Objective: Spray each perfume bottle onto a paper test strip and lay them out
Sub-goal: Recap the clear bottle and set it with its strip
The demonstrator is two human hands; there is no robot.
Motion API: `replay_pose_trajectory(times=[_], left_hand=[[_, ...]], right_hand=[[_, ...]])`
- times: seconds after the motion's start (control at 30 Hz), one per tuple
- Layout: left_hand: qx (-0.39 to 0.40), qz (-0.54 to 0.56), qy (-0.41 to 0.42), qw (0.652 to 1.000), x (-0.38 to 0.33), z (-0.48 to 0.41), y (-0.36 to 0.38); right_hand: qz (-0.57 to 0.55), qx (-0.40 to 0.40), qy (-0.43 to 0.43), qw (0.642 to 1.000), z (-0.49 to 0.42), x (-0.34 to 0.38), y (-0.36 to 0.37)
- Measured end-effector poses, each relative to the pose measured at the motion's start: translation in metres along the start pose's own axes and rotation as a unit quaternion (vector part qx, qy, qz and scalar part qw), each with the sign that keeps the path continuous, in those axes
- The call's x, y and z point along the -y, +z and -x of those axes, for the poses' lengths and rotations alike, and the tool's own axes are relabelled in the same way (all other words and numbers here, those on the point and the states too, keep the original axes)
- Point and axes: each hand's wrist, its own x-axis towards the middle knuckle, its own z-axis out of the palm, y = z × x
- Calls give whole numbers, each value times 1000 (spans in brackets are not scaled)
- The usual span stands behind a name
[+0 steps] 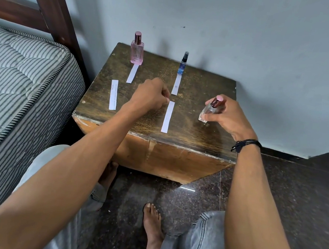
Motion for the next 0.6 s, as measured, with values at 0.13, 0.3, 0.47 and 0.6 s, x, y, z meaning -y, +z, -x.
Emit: replay_pose_trajectory(times=[0.13, 0.3, 0.47, 0.6], left_hand=[[13, -9, 6, 1000, 1, 0, 10], [2, -30, 11, 999, -2, 2, 18], [-9, -44, 8, 999, -1, 2, 21], [10, -28, -1, 1000, -1, -1, 17]], right_hand=[[12, 15, -1, 1000, 3, 3, 1], [22, 22, -5, 1000, 4, 5, 2], [29, 29, -16, 999, 4, 11, 9], [30, 28, -23, 999, 3, 14, 13]])
